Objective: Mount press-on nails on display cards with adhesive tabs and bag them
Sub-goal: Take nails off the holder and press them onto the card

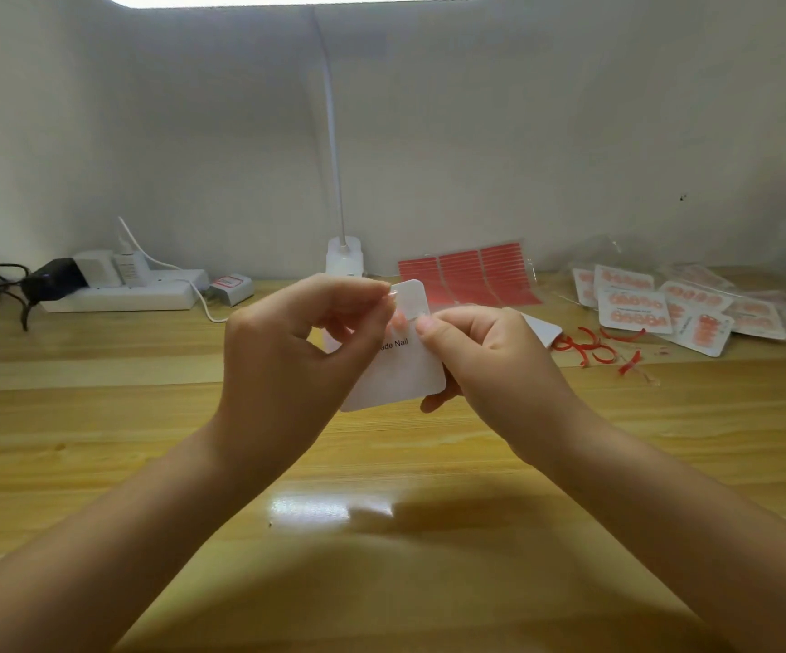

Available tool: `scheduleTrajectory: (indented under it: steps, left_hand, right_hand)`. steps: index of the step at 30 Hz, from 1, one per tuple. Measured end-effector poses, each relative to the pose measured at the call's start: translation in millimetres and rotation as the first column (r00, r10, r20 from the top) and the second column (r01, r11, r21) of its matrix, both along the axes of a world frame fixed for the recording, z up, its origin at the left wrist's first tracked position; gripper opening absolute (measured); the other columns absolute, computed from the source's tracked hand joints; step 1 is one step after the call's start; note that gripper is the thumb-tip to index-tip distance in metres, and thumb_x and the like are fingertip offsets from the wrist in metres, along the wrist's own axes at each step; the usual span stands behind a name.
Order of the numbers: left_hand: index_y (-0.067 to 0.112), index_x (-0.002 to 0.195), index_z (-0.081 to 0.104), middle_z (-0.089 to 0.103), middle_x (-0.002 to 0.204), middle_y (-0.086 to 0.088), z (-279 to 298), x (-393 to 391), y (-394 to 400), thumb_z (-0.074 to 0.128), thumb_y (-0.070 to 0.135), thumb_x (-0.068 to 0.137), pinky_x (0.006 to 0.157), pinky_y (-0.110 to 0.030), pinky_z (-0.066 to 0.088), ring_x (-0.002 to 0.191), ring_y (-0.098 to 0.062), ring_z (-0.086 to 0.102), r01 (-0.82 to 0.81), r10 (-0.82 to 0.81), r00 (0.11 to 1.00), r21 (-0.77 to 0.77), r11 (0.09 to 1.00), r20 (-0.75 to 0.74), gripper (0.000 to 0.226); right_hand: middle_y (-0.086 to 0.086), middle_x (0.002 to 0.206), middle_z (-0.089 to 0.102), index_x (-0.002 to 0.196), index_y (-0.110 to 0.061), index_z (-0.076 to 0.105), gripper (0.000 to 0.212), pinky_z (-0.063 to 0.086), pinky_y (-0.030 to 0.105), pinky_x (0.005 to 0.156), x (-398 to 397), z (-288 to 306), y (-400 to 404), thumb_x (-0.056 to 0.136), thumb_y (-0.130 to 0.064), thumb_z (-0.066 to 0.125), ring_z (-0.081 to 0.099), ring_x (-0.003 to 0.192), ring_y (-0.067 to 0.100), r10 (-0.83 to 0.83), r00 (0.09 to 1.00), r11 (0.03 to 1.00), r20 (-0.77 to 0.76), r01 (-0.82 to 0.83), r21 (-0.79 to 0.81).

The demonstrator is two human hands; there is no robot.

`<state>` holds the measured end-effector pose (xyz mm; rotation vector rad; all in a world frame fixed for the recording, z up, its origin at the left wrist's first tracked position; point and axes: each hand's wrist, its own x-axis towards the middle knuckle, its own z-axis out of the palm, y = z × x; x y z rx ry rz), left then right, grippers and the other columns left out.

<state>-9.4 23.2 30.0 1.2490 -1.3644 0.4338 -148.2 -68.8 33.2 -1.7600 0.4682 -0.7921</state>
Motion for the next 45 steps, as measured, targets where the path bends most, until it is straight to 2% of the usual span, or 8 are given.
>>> scheduleTrajectory:
  steps: [3,7,11,18,21,28,39,45]
  left_hand:
    - [0.020,0.095,0.071,0.069,0.084,0.010,1.5,-0.6,1.6,0.073,0.017,0.085,0.065,-0.022,0.053,0.073,-0.008,0.064,-0.045,0.042,0.997,0.038,0.998,0.066,0.011]
    - [0.008,0.091,0.075,0.067,0.087,-0.005,-0.7,2.0,0.9,0.072,0.017,0.086,0.058,-0.036,0.053,0.071,-0.019,0.061,-0.152,0.135,0.967,0.064,0.986,0.216,0.011]
    - [0.006,0.092,0.076,0.068,0.088,-0.010,-2.2,2.6,1.8,0.070,0.021,0.087,0.054,-0.044,0.052,0.073,-0.028,0.061,-0.222,0.195,0.940,0.067,0.973,0.279,0.017]
    - [0.008,0.090,0.077,0.071,0.086,-0.006,-5.0,4.5,1.2,0.069,0.023,0.089,0.054,-0.038,0.050,0.072,-0.027,0.061,-0.305,0.278,0.874,0.004,0.952,0.398,0.017]
    - [0.009,0.089,0.078,0.072,0.087,-0.005,-7.4,6.0,-0.5,0.068,0.022,0.090,0.056,-0.041,0.049,0.073,-0.029,0.061,-0.311,0.300,0.868,-0.036,0.950,0.395,0.015]
    - [0.008,0.090,0.077,0.070,0.090,-0.009,-10.6,4.6,-2.8,0.069,0.020,0.090,0.071,-0.039,0.045,0.080,-0.032,0.059,-0.311,0.304,0.867,-0.047,0.949,0.395,0.015]
    - [0.005,0.092,0.075,0.068,0.088,-0.009,-9.4,1.6,-2.1,0.067,0.018,0.089,0.071,-0.044,0.047,0.081,-0.030,0.060,-0.279,0.262,0.915,0.014,0.960,0.306,0.016]
    - [0.005,0.086,0.077,0.069,0.086,-0.009,-11.2,9.3,-3.1,0.072,0.016,0.085,0.069,-0.047,0.047,0.078,-0.031,0.061,-0.228,0.221,0.886,-0.032,0.973,0.408,0.012]
  right_hand:
    - [0.021,0.083,0.067,0.089,-0.002,0.072,0.029,0.055,0.025,0.053,0.1,0.4,1.5,0.099,-0.019,0.050,0.061,0.064,0.015,-0.006,1.000,1.000,-0.013,0.006,-0.004]
    - [0.013,0.081,0.067,0.094,-0.007,0.072,0.029,0.059,0.036,0.060,1.0,-1.1,2.2,0.100,-0.023,0.049,0.062,0.065,0.018,0.020,0.999,1.000,-0.039,-0.021,-0.008]
    - [0.004,0.079,0.067,0.097,-0.010,0.071,0.026,0.059,0.029,0.061,1.1,-1.9,3.6,0.100,-0.023,0.048,0.065,0.069,0.014,0.100,0.994,0.995,-0.048,-0.100,0.004]
    - [0.020,0.089,0.068,0.102,-0.001,0.068,0.028,0.058,0.025,0.062,0.1,-3.5,2.6,0.100,-0.020,0.048,0.067,0.073,0.019,0.131,0.989,0.990,-0.072,-0.134,-0.042]
    - [0.019,0.087,0.068,0.103,-0.002,0.068,0.029,0.058,0.025,0.062,-0.4,-3.4,2.6,0.101,-0.020,0.046,0.065,0.069,0.012,0.142,0.989,0.989,-0.051,-0.144,-0.031]
    - [0.014,0.086,0.068,0.106,-0.006,0.068,0.028,0.059,0.029,0.065,-0.4,-4.6,2.7,0.102,-0.020,0.044,0.067,0.073,0.015,0.161,0.987,0.986,-0.027,-0.162,-0.034]
    - [0.010,0.082,0.069,0.105,-0.006,0.068,0.026,0.058,0.027,0.063,0.1,-6.1,4.5,0.101,-0.018,0.045,0.068,0.071,0.013,0.171,0.985,0.983,-0.019,-0.172,-0.056]
    - [0.017,0.085,0.068,0.104,-0.001,0.067,0.028,0.058,0.027,0.064,0.8,-8.6,2.4,0.101,-0.018,0.044,0.067,0.071,0.013,0.169,0.986,0.983,-0.018,-0.169,-0.074]
